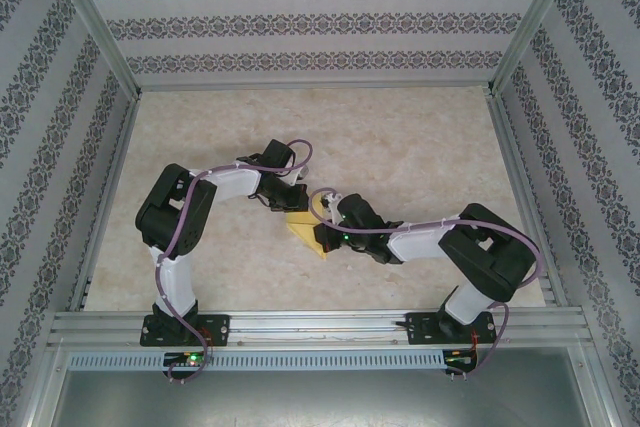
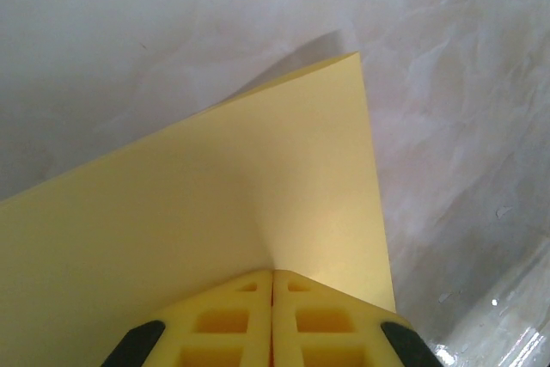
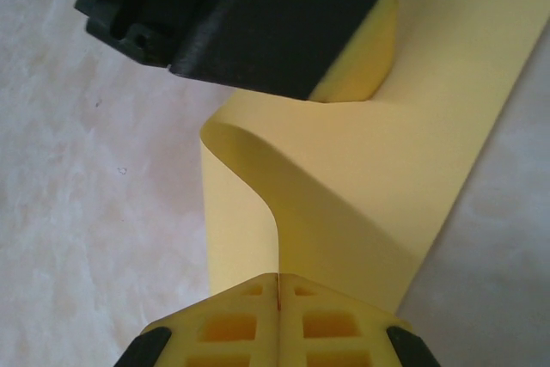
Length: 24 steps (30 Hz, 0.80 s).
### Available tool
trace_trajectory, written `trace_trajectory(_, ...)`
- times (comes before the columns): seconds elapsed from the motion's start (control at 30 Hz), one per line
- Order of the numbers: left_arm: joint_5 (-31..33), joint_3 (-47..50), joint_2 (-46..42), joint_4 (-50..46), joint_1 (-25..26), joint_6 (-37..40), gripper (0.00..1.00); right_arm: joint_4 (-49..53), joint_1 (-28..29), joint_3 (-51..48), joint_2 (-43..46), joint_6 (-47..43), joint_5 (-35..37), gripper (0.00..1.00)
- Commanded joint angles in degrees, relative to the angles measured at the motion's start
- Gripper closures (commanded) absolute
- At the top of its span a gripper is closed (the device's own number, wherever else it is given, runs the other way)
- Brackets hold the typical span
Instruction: Fold a paper plane with a square sheet of paper (fold left side to right side)
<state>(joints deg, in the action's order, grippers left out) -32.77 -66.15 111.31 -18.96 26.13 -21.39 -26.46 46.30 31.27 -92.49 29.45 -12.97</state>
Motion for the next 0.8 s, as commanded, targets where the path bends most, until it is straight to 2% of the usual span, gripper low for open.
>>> trace_trajectory(0.0, 2.97, 0.5, 2.6, -3.19, -0.13, 1.41, 0.93, 0.52, -0.42, 0.4, -0.98, -0.58, -0.87, 1.0)
trace_trajectory(0.77, 3.41, 0.32, 2.69, -2.84, 0.01, 1.09, 0.93, 5.62, -0.86, 4.26, -3.18, -4.04, 0.76, 1.0)
